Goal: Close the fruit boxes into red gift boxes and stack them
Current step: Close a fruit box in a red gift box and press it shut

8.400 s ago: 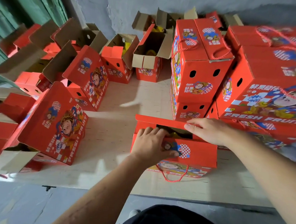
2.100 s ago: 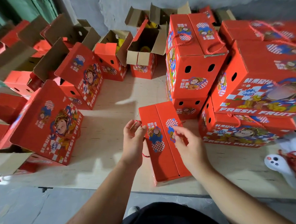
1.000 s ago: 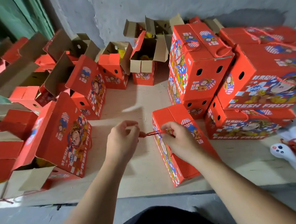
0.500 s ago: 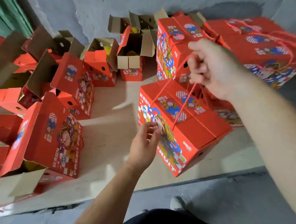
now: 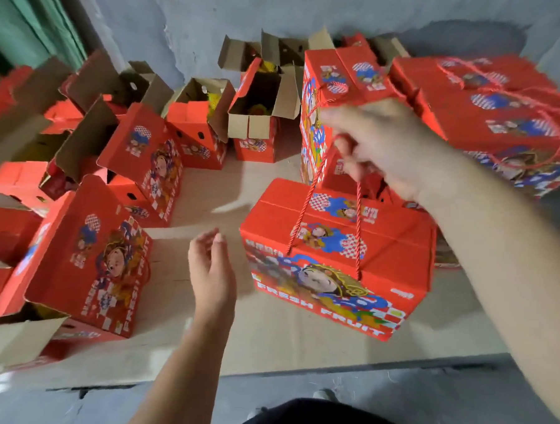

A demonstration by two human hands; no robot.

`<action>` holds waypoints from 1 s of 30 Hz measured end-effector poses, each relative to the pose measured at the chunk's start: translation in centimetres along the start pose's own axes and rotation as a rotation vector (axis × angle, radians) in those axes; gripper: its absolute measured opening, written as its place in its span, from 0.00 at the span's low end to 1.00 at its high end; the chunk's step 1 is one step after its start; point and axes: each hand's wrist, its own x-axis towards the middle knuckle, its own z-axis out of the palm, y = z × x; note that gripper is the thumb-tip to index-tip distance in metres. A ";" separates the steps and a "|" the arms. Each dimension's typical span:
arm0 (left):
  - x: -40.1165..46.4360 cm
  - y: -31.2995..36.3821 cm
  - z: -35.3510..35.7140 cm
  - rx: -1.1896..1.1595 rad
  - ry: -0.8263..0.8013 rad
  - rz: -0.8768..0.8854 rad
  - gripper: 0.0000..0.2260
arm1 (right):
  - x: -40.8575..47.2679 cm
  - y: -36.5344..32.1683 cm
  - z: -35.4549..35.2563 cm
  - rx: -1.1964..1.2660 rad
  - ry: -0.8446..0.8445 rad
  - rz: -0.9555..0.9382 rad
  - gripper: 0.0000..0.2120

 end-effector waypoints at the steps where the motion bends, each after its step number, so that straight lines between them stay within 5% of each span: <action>1: 0.7 0.7 0.0 -0.083 -0.006 -0.044 0.08 | 0.8 -1.3 -1.1 0.124 0.023 -0.058 0.19; 4: 1.7 1.4 0.7 -0.232 -0.229 -0.218 0.22 | 1.1 -2.1 -2.6 0.364 0.000 -0.100 0.18; 7: 0.1 0.1 2.3 -0.214 -0.396 -0.294 0.21 | -0.5 2.2 -1.7 0.092 -0.049 0.010 0.22; 13: -2.6 -2.9 4.1 -0.020 -0.332 -0.313 0.13 | -2.2 10.2 0.5 -0.226 -0.223 -0.003 0.23; 16: -2.8 -3.8 5.0 0.148 -0.348 -0.282 0.12 | -2.6 13.6 -0.9 -0.283 -0.155 -0.074 0.06; 19: -2.4 -4.0 5.5 0.266 -0.347 -0.236 0.13 | -5.2 18.8 -3.1 -0.388 0.097 0.068 0.31; 21: -1.3 -3.5 5.8 0.360 -0.381 -0.243 0.12 | -8.7 22.8 -4.2 -0.375 0.208 0.379 0.40; 24: 0.7 -1.9 6.7 0.571 -0.500 -0.277 0.07 | -13.0 26.2 -3.7 0.191 0.169 0.844 0.23; 26: 1.7 -1.5 7.6 0.645 -0.585 -0.290 0.16 | -13.9 26.9 -3.0 0.240 0.149 0.842 0.18; 30: 0.9 -2.2 7.5 0.375 -0.572 -0.343 0.18 | -12.6 25.2 -3.3 0.153 0.282 0.802 0.09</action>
